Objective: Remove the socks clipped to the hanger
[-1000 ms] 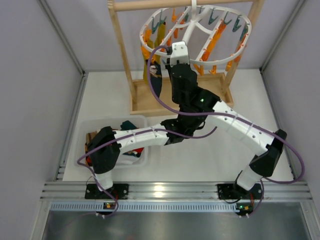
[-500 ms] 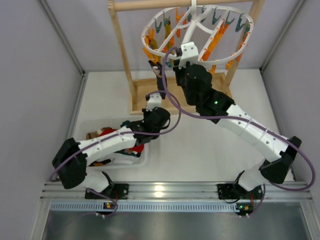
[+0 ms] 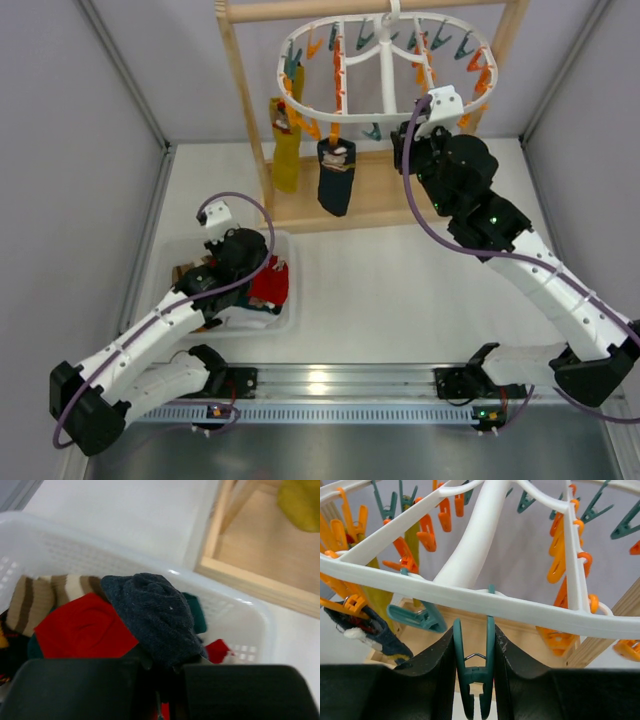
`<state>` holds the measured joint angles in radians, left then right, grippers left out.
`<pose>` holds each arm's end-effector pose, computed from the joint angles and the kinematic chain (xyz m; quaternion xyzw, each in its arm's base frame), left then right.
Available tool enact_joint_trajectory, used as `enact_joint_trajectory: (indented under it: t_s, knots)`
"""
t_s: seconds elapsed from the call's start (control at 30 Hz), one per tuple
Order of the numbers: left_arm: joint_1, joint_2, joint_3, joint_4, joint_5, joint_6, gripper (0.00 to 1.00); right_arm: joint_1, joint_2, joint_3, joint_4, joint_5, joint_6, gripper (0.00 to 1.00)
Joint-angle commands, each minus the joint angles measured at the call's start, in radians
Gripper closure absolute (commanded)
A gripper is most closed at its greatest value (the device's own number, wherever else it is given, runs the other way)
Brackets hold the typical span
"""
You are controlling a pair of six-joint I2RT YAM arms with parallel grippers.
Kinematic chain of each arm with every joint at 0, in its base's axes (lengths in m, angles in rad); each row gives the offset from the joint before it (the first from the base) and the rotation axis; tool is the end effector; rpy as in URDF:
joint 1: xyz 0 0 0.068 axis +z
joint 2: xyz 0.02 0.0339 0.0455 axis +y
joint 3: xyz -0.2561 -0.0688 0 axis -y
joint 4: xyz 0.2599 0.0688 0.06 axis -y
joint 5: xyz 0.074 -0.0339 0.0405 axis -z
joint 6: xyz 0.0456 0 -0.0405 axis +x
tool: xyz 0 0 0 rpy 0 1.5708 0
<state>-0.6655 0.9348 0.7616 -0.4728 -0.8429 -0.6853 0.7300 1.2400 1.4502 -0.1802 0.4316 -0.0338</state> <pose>0.1921 -0.1075 0.2710 -0.1906 0.8148 0.0312 0.5466 0.2317 0.1817 0.4721 -0.1109 0.6885 0.0989 0.7098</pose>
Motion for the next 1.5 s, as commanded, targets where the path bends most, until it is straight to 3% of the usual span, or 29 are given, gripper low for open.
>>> enact_joint_trajectory:
  t_s: [0.0,0.13,0.27,0.37,0.4,0.5,0.57,0.6,0.93,1.33,1.37,1.47]
  knots:
    - [0.065,-0.075,-0.071,-0.081,0.022,-0.114,1.0,-0.055,-0.066,-0.024,-0.073,-0.105,0.025,0.73]
    - [0.093,-0.149,-0.156,-0.089,0.053,-0.207,1.0,-0.125,-0.089,-0.034,-0.087,-0.174,0.025,0.73]
    - [0.095,-0.203,-0.231,-0.104,0.086,-0.255,0.87,-0.182,-0.091,-0.04,-0.107,-0.243,0.022,0.73]
    - [0.095,-0.247,-0.278,-0.105,0.128,-0.278,0.55,-0.225,-0.093,-0.063,-0.097,-0.284,0.029,0.73]
    - [0.093,-0.257,-0.284,-0.105,0.134,-0.28,0.38,-0.242,-0.093,-0.068,-0.093,-0.293,0.028,0.73]
    - [0.092,-0.297,-0.285,-0.112,0.175,-0.264,0.24,-0.271,-0.086,-0.077,-0.081,-0.317,0.06,0.73]
    - [0.093,-0.315,-0.259,-0.125,0.192,-0.254,0.03,-0.284,-0.082,-0.076,-0.076,-0.335,0.067,0.73]
    - [0.093,-0.321,-0.246,-0.131,0.203,-0.246,0.01,-0.294,-0.079,-0.076,-0.076,-0.341,0.069,0.73]
    - [0.093,-0.413,-0.059,-0.196,0.151,-0.089,0.01,-0.311,-0.068,-0.085,-0.071,-0.389,0.075,0.73]
    - [0.093,-0.298,0.111,-0.181,0.287,-0.074,0.01,-0.314,-0.096,-0.094,-0.087,-0.416,0.074,0.72]
    - [0.093,-0.277,0.114,-0.159,0.312,-0.053,0.01,-0.314,-0.094,-0.094,-0.087,-0.418,0.074,0.72]
    - [0.093,-0.191,0.091,0.08,0.583,0.083,0.01,-0.313,-0.096,-0.097,-0.087,-0.427,0.077,0.72]
